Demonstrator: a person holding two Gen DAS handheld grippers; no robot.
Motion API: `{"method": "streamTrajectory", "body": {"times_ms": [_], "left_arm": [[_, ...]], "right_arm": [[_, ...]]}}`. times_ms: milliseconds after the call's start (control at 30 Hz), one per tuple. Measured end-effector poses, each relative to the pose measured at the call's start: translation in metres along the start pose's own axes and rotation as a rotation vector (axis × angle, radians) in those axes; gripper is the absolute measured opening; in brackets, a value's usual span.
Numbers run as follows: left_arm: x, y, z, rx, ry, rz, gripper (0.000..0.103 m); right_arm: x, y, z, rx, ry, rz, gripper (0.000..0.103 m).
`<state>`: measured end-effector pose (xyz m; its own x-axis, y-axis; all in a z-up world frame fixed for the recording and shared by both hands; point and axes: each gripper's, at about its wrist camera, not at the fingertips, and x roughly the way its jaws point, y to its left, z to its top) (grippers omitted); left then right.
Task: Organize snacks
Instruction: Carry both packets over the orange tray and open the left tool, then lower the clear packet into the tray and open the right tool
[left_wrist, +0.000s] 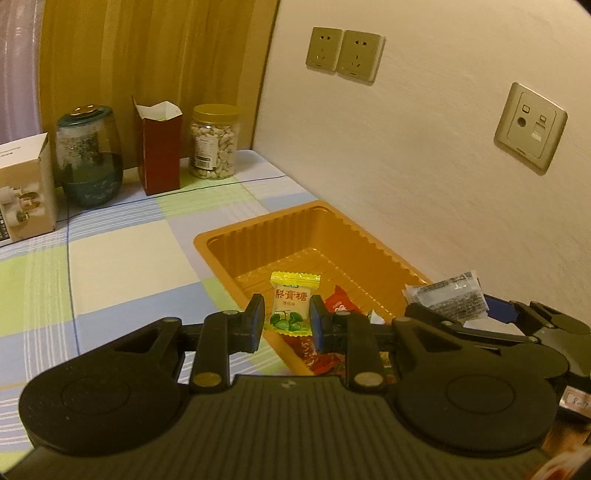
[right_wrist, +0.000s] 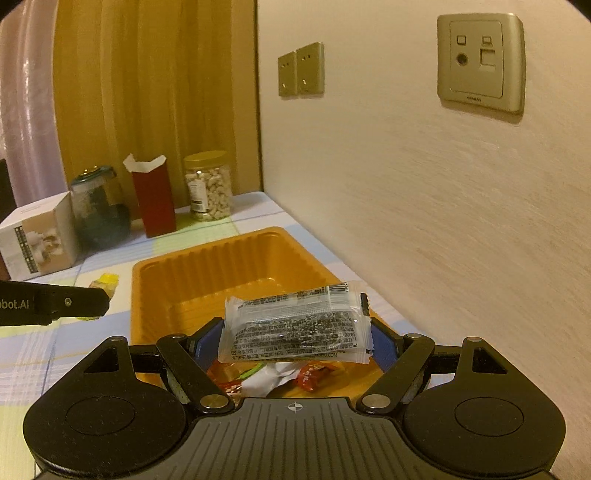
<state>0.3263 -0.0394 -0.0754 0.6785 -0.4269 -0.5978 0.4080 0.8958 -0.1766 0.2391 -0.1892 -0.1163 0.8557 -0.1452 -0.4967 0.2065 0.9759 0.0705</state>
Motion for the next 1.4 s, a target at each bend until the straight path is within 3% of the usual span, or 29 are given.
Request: {"method": "streamTrajectory", "body": {"times_ms": [867,900,933,967,1000,1400], "left_arm": [[0.050,-0.015,-0.002,0.057,0.038,-0.002,0.023],[0.051,-0.016,-0.002,0.063,0.033,-0.001,0.026],[0.053,-0.018,-0.003,0.070,0.033,-0.001,0.041],[0.054,-0.018,-0.003,0.073,0.031,0.001,0.048],[0.054,-0.018,-0.004,0.073,0.029,0.006,0.052],[0.044,-0.002,-0.006,0.042,0.042,0.041,0.052]], "right_arm": [[0.029,-0.014,0.003,0.070,0.036,-0.040,0.080],[0.029,-0.015,0.003,0.075,0.037,-0.040,0.080],[0.029,-0.016,0.003,0.078,0.038,-0.041,0.080],[0.030,-0.016,0.003,0.080,0.039,-0.041,0.080],[0.031,-0.015,0.004,0.081,0.041,-0.040,0.080],[0.030,-0.010,0.004,0.071,0.037,-0.004,0.080]]}}
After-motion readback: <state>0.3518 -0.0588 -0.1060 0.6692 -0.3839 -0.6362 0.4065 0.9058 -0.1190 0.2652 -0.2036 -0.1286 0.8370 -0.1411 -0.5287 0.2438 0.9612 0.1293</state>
